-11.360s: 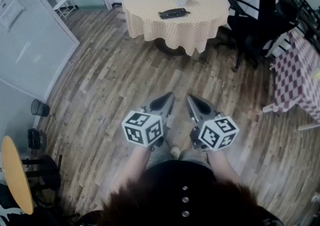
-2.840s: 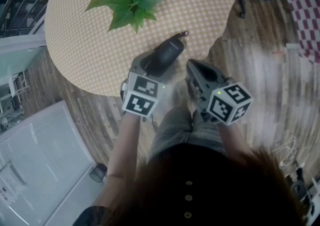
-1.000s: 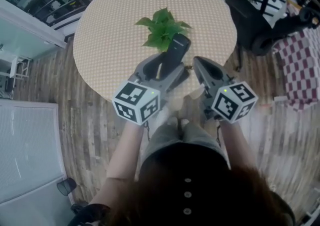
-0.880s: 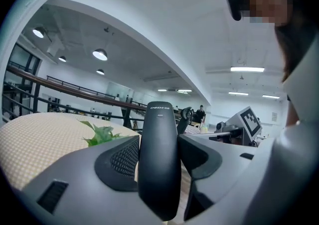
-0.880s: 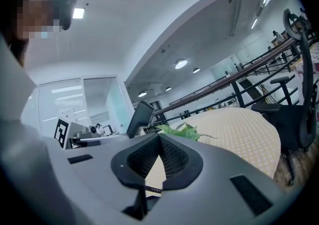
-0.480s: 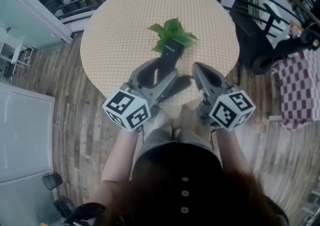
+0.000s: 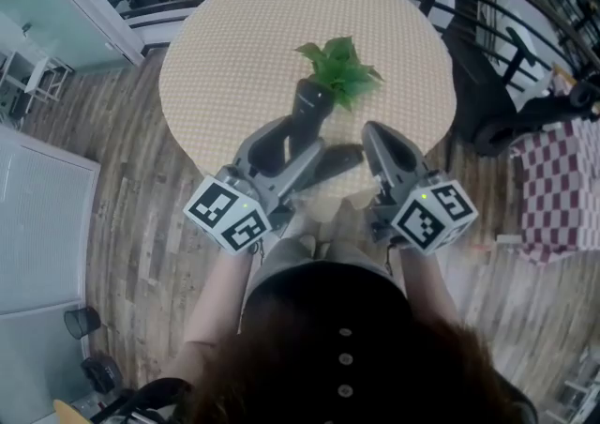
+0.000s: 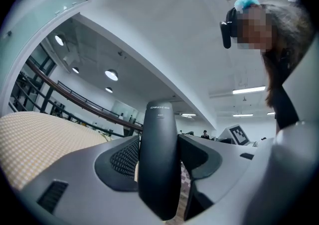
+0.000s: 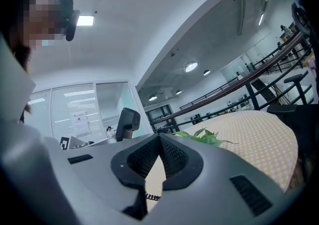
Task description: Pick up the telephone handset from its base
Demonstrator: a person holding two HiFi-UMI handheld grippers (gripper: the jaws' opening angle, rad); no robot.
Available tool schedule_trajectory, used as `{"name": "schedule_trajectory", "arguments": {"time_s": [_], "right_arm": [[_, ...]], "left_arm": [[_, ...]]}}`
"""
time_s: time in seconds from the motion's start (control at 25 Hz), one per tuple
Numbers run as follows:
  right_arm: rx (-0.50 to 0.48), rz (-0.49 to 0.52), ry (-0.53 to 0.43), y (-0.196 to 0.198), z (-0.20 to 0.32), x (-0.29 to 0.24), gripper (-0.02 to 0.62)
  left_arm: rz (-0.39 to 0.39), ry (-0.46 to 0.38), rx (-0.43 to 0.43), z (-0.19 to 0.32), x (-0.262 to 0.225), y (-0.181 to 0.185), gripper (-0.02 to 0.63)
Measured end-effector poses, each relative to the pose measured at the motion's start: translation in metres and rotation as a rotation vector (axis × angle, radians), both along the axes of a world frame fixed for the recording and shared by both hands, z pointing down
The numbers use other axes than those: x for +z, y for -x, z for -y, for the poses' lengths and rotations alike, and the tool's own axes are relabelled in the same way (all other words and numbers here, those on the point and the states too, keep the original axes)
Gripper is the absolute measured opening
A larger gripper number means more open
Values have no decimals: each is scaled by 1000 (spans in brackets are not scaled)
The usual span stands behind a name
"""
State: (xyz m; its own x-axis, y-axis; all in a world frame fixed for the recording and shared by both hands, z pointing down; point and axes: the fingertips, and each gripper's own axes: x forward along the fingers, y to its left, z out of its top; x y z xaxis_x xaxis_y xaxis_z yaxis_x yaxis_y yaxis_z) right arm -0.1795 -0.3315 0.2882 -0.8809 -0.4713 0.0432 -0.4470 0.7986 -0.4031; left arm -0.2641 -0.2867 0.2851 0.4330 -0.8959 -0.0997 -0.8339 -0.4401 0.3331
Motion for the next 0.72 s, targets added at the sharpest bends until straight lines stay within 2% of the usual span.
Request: {"name": "schedule_trajectory", "arguments": {"time_s": [0.28,0.72], "right_arm": [[14,33,-11,2,-6,-1,9],[-40,-19,14,10,-21,15,9]], "left_arm": [[-10,15,2,-12,11,4,252],[-11,67,16,-17,28,3,252]]}}
